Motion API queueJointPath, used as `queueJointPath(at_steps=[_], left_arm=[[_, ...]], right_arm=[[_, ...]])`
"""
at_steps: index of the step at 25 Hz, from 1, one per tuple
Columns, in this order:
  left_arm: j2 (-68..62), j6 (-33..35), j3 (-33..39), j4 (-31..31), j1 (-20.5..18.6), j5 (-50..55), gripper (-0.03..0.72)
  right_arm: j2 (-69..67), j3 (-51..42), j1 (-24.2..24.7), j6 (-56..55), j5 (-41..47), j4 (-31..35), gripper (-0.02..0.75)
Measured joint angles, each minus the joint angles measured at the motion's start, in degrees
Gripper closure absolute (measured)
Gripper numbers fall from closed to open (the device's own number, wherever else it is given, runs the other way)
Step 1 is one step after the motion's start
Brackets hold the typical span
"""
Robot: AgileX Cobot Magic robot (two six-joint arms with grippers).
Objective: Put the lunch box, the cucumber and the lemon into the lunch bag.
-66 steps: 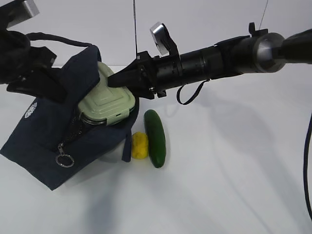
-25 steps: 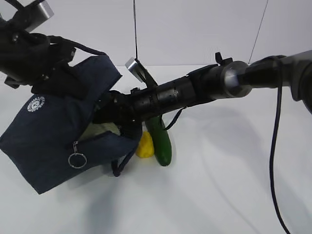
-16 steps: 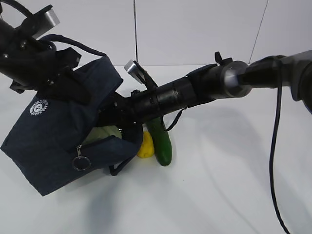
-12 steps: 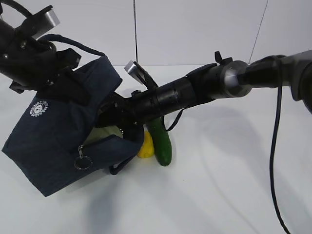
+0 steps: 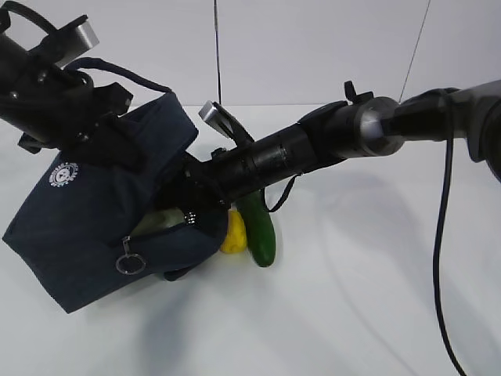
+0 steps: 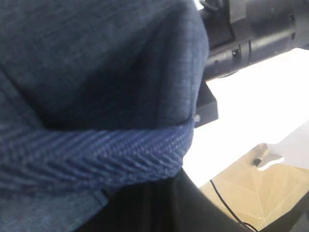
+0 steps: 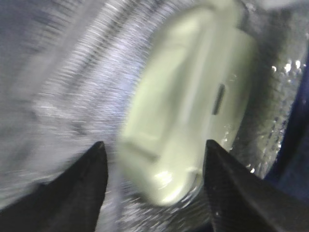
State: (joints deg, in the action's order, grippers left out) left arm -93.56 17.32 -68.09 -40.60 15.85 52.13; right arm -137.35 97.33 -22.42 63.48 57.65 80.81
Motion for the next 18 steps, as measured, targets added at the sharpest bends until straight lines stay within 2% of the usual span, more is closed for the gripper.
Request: queueJointPath(at_steps=[7,13,16,18], left_arm=[[-0.1,0.0,0.0,0.5,0.0,-0.4,0.697],[-0.1,0.0,0.0,0.5,0.0,-0.4,0.697],[-0.1,0.0,0.0,0.5,0.0,-0.4,0.697],[-0.1,0.0,0.0,0.5,0.0,-0.4,0.697]], right_arm=[[0.0,2.6,2.7,-2.6,6.9,-0.8,0.271],[0.0,7.1,9.5,-8.8,9.7,-2.7,0.271],[0.0,9.5,12.2,-12.2,9.7,-7.2,0.281],[0.4,11.0,13.0,-14.5,9.7,-12.8,0.286]])
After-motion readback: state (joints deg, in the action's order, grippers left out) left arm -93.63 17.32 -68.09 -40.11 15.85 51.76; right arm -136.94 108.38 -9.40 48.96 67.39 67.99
